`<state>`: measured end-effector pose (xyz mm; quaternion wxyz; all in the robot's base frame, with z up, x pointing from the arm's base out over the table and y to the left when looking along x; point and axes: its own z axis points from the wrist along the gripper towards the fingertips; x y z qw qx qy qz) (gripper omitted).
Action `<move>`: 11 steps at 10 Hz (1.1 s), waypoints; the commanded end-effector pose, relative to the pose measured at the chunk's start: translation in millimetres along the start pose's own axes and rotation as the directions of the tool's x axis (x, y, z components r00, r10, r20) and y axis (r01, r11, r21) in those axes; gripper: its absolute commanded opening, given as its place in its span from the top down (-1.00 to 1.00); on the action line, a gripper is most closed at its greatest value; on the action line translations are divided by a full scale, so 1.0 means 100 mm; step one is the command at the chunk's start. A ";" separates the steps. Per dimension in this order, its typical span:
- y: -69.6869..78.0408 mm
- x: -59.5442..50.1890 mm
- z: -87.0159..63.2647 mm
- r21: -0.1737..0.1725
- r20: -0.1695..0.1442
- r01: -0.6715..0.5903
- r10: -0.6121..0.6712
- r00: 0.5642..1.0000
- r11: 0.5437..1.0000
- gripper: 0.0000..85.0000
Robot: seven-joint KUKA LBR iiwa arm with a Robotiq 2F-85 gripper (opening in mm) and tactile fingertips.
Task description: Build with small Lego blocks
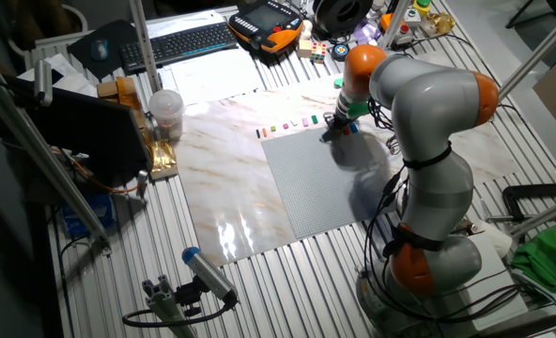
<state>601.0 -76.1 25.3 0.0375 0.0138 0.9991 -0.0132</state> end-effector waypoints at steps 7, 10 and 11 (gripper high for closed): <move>0.00 0.00 0.02 0.005 -0.005 -0.017 0.017 1.000 1.000 0.98; 0.00 0.01 0.01 0.008 -0.009 -0.026 0.026 1.000 1.000 0.98; 0.00 0.01 0.01 0.010 -0.011 -0.030 0.030 0.999 1.000 0.98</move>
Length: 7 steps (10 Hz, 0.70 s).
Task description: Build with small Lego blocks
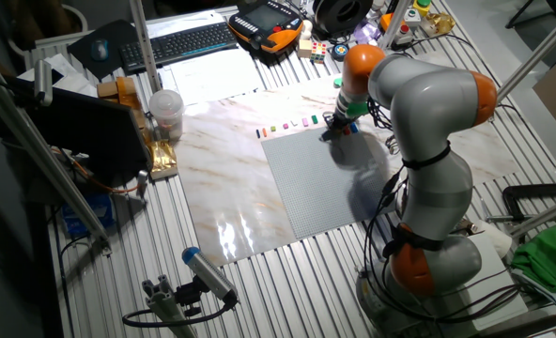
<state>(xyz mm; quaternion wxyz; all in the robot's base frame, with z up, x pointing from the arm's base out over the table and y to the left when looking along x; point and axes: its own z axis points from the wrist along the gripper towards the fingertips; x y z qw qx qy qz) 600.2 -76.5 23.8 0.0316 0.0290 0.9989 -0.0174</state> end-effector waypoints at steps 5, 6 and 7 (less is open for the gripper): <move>-0.01 0.01 0.01 -0.003 -0.007 -0.007 0.006 1.000 1.000 0.98; -0.01 0.01 0.01 -0.002 -0.010 -0.010 0.010 1.000 1.000 0.98; -0.01 0.01 0.01 -0.002 -0.010 -0.010 0.010 1.000 1.000 0.98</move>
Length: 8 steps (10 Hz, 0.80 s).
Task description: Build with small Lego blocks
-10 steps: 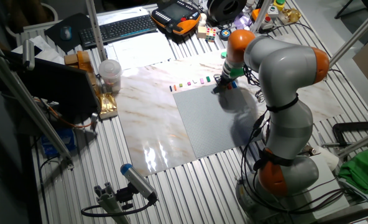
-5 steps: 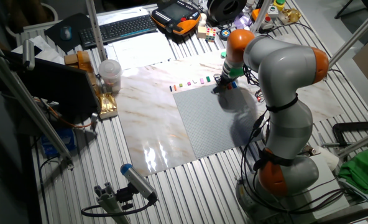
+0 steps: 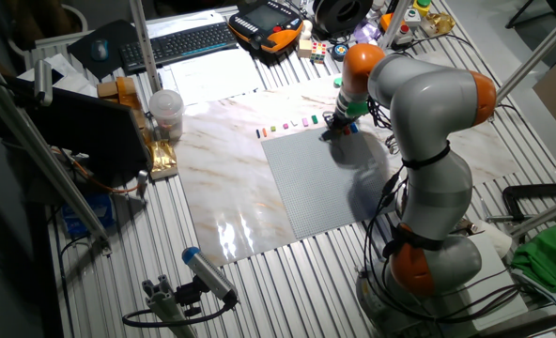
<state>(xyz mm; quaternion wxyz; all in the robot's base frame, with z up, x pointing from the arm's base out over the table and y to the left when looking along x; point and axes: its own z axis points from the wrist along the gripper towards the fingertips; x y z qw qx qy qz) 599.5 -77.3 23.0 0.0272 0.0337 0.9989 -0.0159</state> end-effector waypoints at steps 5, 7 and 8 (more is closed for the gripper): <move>0.00 -0.01 0.01 -0.003 -0.002 0.004 -0.004 1.000 1.000 0.98; 0.00 -0.01 0.01 -0.003 -0.001 0.004 -0.004 1.000 1.000 0.98; 0.01 -0.01 0.01 -0.003 -0.001 0.004 -0.004 1.000 1.000 0.98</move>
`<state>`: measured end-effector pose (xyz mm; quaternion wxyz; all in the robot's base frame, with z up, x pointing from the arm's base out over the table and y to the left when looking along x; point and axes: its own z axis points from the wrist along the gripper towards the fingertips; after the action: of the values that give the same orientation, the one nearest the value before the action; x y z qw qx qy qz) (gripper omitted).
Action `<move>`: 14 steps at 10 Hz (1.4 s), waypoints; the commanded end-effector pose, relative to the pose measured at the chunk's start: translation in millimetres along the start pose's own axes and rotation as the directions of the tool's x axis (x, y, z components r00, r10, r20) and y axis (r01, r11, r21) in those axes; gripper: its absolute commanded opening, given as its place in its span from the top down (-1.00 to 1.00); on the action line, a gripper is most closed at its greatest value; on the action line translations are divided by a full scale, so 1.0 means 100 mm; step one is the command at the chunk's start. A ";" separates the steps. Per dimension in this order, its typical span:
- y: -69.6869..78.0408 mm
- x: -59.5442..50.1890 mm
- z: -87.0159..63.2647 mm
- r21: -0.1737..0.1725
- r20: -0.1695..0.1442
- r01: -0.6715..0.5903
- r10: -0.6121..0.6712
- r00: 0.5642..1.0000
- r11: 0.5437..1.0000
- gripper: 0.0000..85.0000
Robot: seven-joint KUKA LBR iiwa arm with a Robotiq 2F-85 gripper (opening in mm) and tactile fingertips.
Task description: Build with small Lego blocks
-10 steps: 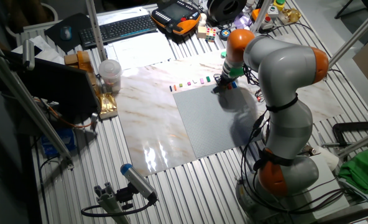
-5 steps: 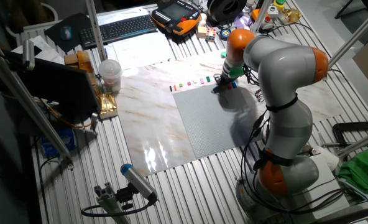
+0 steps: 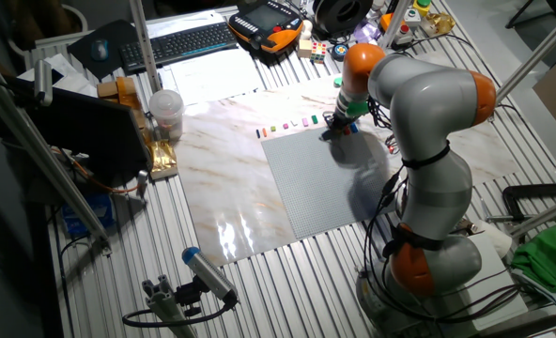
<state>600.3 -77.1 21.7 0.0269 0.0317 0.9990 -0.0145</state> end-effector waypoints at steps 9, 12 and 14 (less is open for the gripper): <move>0.01 -0.01 0.02 -0.011 0.014 -0.014 0.014 1.000 1.000 0.32; 0.02 -0.02 0.00 -0.006 0.016 -0.014 0.014 1.000 1.000 0.21; 0.03 -0.03 -0.02 -0.007 0.010 -0.012 0.012 1.000 1.000 0.25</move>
<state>602.7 -72.0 22.1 0.0305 0.0364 0.9988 -0.0102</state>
